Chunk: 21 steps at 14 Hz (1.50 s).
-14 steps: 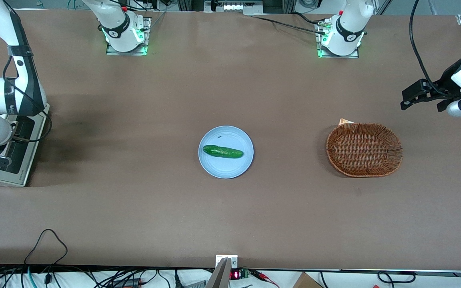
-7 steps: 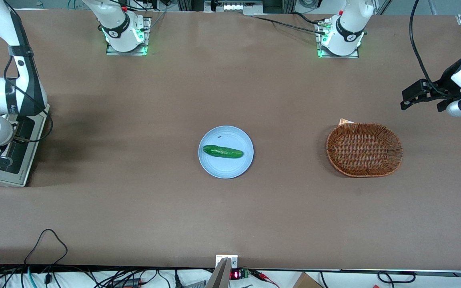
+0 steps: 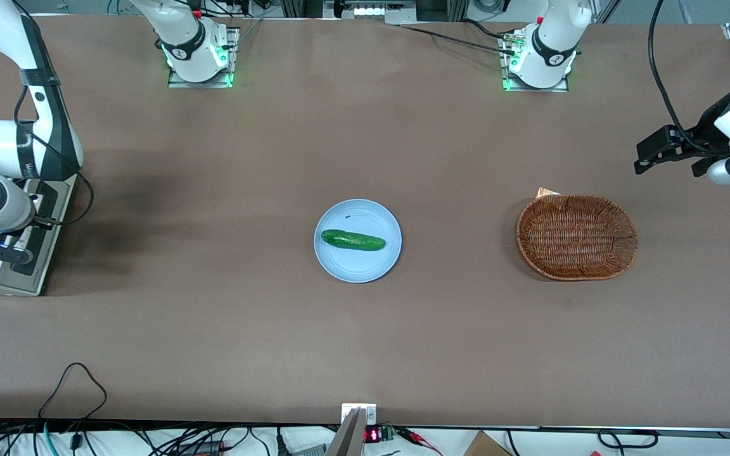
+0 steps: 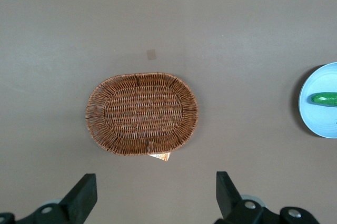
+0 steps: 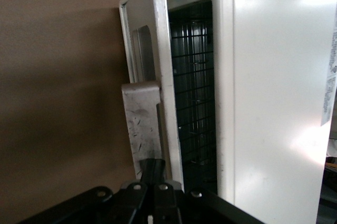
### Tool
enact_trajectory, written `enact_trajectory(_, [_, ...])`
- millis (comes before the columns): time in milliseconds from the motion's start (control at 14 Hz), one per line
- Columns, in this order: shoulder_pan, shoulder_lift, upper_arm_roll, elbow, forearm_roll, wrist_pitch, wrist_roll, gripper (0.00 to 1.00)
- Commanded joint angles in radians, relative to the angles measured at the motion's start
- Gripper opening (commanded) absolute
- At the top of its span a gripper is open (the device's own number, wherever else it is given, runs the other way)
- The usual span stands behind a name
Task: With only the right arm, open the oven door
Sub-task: 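Pull the handle down with the right gripper, swinging the door open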
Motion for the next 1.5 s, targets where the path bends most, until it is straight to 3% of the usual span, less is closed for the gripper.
enact_trajectory(0, [-0.015,0.055,-0.003,-0.018,0.021,0.143,0.02,0.0])
enact_trajectory(500, [-0.012,0.077,-0.001,-0.025,0.093,0.205,0.019,0.0])
enact_trajectory(1429, [-0.015,0.14,0.013,-0.058,0.096,0.234,0.006,0.0])
